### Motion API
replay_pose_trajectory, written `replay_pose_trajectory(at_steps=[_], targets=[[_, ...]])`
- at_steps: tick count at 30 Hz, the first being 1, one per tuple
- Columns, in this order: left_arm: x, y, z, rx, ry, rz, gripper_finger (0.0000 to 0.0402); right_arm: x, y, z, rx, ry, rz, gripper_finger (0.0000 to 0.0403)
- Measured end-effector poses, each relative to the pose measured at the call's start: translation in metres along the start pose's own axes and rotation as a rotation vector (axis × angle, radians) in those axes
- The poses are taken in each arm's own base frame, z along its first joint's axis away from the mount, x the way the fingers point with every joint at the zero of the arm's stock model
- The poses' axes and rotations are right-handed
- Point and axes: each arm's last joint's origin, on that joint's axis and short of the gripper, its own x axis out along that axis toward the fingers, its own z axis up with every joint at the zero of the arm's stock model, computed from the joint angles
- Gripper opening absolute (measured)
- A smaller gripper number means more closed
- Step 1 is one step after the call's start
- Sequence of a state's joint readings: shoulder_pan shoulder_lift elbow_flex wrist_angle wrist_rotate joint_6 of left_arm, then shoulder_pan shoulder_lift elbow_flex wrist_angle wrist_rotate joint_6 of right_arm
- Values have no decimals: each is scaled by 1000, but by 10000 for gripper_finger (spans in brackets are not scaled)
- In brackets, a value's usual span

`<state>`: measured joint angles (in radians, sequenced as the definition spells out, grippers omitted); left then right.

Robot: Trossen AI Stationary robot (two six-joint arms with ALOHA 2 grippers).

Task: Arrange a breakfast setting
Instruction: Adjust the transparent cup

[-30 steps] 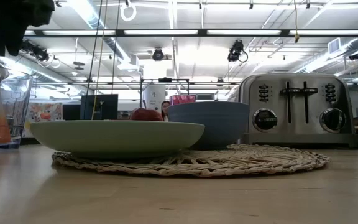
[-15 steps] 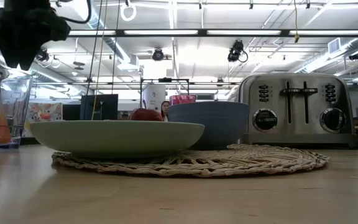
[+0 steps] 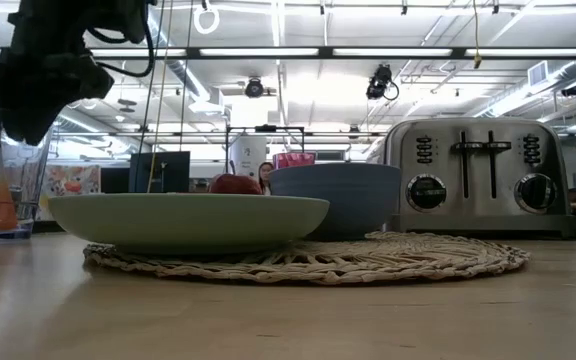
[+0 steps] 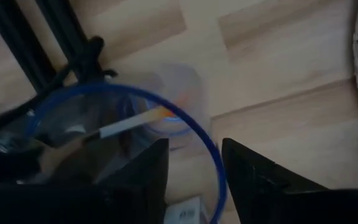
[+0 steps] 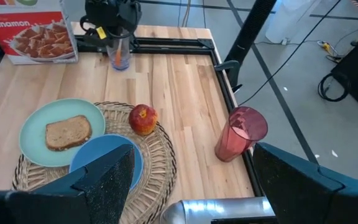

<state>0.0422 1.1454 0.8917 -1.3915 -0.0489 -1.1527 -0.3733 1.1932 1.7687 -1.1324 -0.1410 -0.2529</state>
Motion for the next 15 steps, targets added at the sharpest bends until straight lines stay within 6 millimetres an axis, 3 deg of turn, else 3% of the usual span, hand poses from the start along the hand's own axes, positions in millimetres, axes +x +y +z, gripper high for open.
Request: replay_pose_trajectory(at_steps=[3, 9, 15], targets=[[1, -3, 2, 14, -18, 1, 127, 0, 0, 0, 0, -1, 0, 330], [5, -7, 3, 73, -5, 26, 24, 0, 0, 0, -42, -2, -1, 330], [-2, -10, 6, 115, -16, 4, 20, -1, -1, 1, -67, -9, -16, 330]])
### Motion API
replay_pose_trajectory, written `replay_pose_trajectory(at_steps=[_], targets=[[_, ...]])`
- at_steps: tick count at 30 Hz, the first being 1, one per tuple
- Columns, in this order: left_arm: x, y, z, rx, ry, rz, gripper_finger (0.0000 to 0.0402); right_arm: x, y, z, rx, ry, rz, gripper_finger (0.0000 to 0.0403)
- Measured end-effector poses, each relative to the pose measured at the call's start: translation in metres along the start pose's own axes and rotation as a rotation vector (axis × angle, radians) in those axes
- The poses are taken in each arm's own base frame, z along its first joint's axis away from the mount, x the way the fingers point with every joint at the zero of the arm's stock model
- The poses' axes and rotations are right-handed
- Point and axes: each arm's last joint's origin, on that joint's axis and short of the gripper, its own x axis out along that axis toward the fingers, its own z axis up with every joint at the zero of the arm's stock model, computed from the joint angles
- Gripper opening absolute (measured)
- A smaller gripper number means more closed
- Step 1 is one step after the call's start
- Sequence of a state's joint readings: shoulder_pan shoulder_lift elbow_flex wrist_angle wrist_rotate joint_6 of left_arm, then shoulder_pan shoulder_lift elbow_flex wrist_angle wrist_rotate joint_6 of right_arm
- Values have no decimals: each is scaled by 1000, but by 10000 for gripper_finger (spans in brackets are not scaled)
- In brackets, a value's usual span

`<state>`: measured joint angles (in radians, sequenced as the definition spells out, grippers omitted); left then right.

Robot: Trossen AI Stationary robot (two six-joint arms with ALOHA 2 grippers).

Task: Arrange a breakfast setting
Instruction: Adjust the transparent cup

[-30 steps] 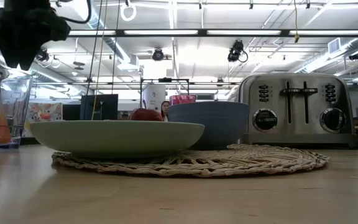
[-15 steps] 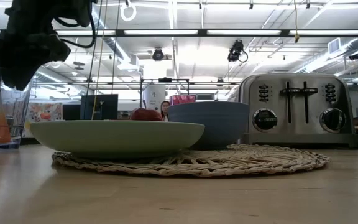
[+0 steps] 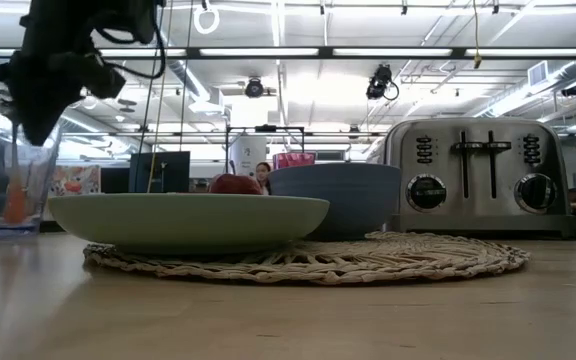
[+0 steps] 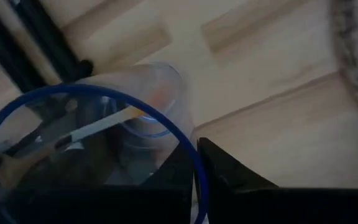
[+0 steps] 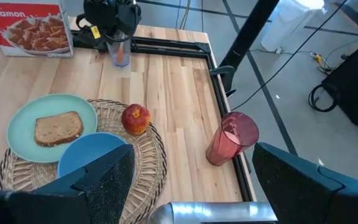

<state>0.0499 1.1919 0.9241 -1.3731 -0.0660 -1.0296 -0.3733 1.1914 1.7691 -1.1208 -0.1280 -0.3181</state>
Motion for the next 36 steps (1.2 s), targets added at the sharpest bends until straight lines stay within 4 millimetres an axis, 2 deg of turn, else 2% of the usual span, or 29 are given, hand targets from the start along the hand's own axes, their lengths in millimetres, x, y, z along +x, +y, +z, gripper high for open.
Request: replay_pose_trajectory(at_steps=[8, 12, 19, 28, 36], targets=[[-31, 7, 32, 157, -84, -95, 14, 0, -1, 5, -5, -46, -12, 330], [-23, 13, 52, 214, -62, -62, 14, 1, -2, 5, 18, -49, -11, 330], [6, 6, 91, 314, -9, -43, 17, 1, 0, 6, 69, -51, 1, 330], [8, 6, 93, 342, 2, -33, 30, 2, 5, 6, 100, -47, 28, 330], [4, 9, 90, 293, -13, -44, 90, 1, 5, 8, 91, -61, 25, 330]])
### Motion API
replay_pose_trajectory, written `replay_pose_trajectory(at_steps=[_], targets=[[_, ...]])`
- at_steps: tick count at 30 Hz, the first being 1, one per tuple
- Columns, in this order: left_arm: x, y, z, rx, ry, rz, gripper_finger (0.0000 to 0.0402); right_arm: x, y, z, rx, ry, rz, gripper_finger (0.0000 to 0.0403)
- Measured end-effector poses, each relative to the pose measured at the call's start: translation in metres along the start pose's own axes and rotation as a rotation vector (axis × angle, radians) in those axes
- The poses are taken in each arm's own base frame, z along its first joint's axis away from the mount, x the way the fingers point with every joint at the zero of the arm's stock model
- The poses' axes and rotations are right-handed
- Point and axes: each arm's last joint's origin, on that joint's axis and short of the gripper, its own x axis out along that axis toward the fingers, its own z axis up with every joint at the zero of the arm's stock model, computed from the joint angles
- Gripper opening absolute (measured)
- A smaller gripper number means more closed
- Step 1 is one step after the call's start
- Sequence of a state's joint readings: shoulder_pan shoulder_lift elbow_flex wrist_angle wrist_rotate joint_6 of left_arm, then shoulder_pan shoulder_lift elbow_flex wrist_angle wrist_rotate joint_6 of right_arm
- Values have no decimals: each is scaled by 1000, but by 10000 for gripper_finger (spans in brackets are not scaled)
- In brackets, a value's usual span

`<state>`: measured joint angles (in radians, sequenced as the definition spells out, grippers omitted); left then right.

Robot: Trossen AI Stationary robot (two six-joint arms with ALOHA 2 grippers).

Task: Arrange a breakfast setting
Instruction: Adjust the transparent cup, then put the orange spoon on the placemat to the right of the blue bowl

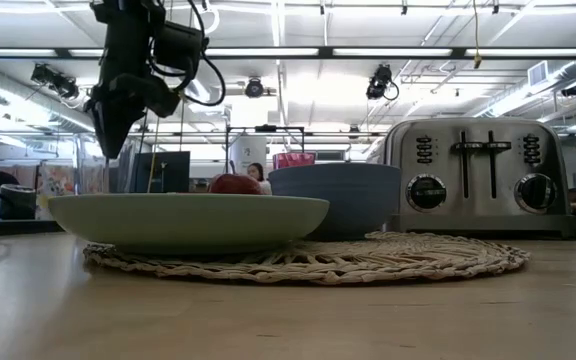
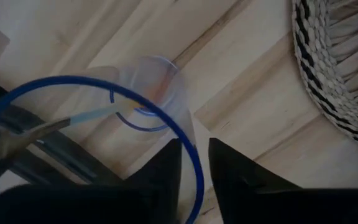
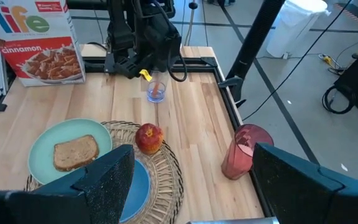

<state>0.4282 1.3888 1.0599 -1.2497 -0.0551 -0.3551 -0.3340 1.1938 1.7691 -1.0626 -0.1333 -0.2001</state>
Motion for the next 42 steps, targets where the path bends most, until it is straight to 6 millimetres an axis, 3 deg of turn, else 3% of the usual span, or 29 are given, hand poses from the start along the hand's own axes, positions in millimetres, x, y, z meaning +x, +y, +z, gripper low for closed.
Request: replay_pose_trajectory(at_steps=[9, 22, 26, 30, 36, 42], targets=[[-10, 1, -3, -27, -14, -40, 142, 0, 0, 0, -2, 0, 0, 330], [-72, 9, -11, -2, -93, -69, 146, 0, 0, 1, -25, -14, -4, 330], [-93, 22, -31, -79, -221, -73, 146, 0, 0, 1, -37, -14, -3, 330], [-107, 49, -66, -273, -366, -95, 150, 0, 1, 1, -37, -17, 30, 330], [-101, 77, -103, -537, -477, -96, 189, 4, 0, 2, -31, -12, 42, 330], [-61, 82, -96, -603, -449, -155, 237, 15, -1, 2, 0, 12, 47, 330]])
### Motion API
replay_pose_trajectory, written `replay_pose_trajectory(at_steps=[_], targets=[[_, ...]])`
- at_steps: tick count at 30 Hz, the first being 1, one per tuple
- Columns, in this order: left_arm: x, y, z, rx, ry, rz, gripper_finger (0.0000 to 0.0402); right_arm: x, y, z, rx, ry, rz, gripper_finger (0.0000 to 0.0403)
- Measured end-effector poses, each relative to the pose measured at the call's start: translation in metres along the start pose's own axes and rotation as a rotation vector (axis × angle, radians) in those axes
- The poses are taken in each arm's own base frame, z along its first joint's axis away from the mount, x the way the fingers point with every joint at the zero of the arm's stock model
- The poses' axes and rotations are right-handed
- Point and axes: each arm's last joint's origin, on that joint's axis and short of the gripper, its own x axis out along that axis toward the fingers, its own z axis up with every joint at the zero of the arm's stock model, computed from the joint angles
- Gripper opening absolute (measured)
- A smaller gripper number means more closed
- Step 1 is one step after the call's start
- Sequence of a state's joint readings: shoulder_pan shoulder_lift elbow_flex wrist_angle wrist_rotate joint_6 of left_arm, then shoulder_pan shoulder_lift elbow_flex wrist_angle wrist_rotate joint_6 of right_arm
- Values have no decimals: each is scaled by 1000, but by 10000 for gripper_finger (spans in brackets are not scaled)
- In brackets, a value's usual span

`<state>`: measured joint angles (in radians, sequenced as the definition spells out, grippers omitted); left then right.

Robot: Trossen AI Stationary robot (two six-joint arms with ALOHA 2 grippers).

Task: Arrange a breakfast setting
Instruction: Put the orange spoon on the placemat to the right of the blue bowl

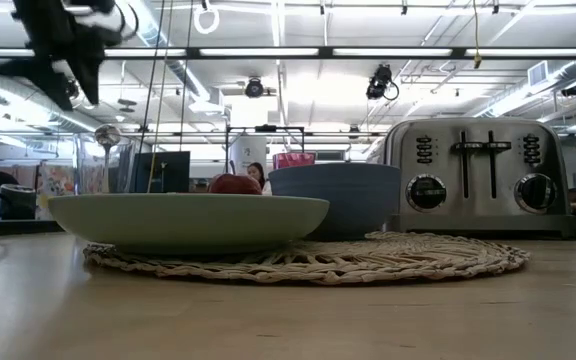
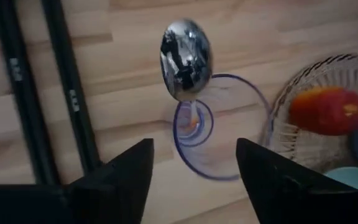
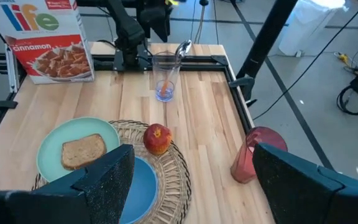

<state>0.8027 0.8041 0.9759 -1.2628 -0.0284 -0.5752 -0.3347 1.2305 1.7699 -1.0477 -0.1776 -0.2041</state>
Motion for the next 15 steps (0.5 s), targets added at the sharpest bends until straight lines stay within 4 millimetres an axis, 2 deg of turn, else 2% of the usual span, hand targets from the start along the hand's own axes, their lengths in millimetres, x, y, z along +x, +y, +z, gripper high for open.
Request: replay_pose_trajectory(at_steps=[4, 11, 15], targets=[[24, 3, 2, 24, -31, -7, 250, 7, -1, 0, 28, 17, 3, 330], [42, 13, 6, 44, -68, 18, 251, 8, -2, 0, 83, 20, 4, 330], [52, 15, 11, 62, -100, -73, 251, 8, -2, 0, 100, 18, 3, 330]])
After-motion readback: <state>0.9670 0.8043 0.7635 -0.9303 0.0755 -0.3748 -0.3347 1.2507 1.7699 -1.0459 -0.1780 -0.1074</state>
